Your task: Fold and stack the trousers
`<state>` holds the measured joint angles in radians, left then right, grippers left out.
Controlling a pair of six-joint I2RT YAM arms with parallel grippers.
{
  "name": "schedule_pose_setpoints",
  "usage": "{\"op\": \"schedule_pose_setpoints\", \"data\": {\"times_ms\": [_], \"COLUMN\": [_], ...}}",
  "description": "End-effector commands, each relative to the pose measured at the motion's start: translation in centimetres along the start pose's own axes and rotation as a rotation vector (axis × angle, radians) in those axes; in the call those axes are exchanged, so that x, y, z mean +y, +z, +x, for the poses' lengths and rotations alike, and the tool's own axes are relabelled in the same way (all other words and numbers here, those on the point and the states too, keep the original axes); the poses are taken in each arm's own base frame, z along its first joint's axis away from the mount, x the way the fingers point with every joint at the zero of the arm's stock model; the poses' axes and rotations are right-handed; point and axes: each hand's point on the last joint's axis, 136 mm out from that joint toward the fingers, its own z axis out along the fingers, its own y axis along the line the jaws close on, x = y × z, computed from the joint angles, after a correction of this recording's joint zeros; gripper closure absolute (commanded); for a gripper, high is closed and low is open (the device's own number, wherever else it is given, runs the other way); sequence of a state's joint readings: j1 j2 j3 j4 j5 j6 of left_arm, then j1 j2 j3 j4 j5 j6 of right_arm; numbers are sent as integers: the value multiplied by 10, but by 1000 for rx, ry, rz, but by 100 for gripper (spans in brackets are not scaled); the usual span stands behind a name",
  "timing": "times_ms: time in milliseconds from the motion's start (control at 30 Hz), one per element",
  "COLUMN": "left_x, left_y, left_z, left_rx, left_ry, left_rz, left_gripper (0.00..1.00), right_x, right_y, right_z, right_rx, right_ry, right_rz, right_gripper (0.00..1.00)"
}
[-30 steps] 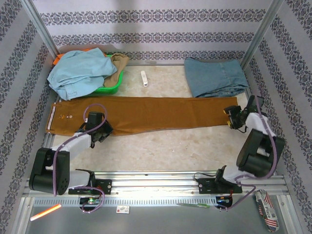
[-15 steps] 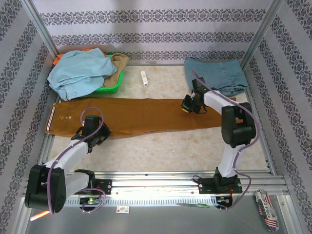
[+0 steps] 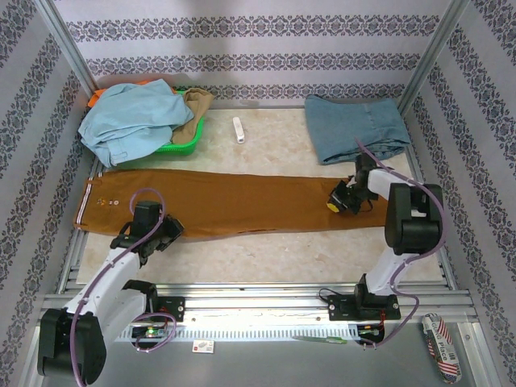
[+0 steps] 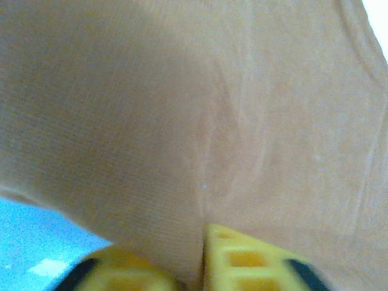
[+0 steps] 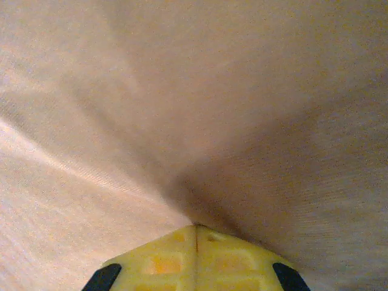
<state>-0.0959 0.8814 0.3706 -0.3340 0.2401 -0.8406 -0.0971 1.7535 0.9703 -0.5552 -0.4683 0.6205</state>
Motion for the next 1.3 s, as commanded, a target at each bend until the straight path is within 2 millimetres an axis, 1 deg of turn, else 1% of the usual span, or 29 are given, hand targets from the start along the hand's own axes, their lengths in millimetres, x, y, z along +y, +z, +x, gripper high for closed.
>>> {"op": "schedule_pose_setpoints", "data": {"times_ms": [0, 33, 100, 167, 233, 300, 333, 367, 433, 467, 500, 567, 633, 667, 733, 767, 800, 900, 1000, 1133, 1200, 1233, 1267], "left_x": [6, 2, -11, -24, -36, -51, -60, -68, -89, -99, -108, -127, -133, -133, -125, -123, -117, -100, -85, -65, -63, -65, -72], "left_y": [-4, -9, -21, -40, -58, -66, -66, -63, -52, -45, -37, -19, 4, 15, 37, 44, 53, 77, 96, 111, 113, 111, 107], "left_z": [12, 11, 10, 4, -4, -12, -16, -19, -26, -30, -34, -41, -48, -51, -54, -54, -53, -45, -36, -31, -29, -28, -27], "left_rx": [57, 63, 73, 49, 8, -10, -6, -3, 10, 10, 13, 22, 33, 32, 31, 28, 33, 64, 92, 128, 161, 179, 195], "left_ry": [6, 7, 24, 42, 62, 65, 63, 64, 72, 84, 95, 114, 100, 102, 82, 86, 83, 88, 77, 72, 63, 59, 68], "left_rz": [-19, -10, 31, 62, 96, 138, 158, 174, 198, 206, 202, 209, 190, 185, 142, 141, 124, 85, 82, 72, 102, 123, 162], "left_gripper": [53, 38, 17, 15, 16, 19, 21, 22, 25, 25, 25, 25, 25, 25, 26, 26, 26, 26, 25, 24, 23, 23, 23], "right_x": [-2, 2, 12, 27, 50, 72, 82, 91, 107, 112, 115, 113, 106, 102, 92, 90, 84, 71, 62, 56, 57, 60, 64], "right_y": [-12, -17, -30, -43, -52, -52, -48, -44, -28, -21, -13, 0, 11, 14, 23, 24, 25, 21, 19, 17, 14, 10, 5], "right_z": [4, 4, 3, 6, 14, 19, 21, 20, 16, 11, 4, -11, -23, -27, -34, -37, -41, -50, -58, -66, -68, -67, -66], "right_rx": [-14, -26, -66, -111, -145, -160, -156, -152, -128, -119, -113, -94, -69, -63, -34, -23, -25, -41, -45, -41, -50, -55, -64], "right_ry": [-28, -37, -68, -122, -201, -273, -300, -317, -333, -334, -329, -306, -269, -247, -176, -153, -131, -94, -70, -46, -48, -55, -67], "right_rz": [-9, -14, -17, -30, -36, -30, -21, -10, 1, 9, 28, 68, 101, 105, 83, 61, 63, 61, 54, 38, 30, 18, 7], "right_gripper": [96, 95, 95, 93, 89, 87, 87, 87, 88, 89, 90, 93, 94, 94, 94, 93, 93, 91, 90, 90, 90, 90, 89]}}
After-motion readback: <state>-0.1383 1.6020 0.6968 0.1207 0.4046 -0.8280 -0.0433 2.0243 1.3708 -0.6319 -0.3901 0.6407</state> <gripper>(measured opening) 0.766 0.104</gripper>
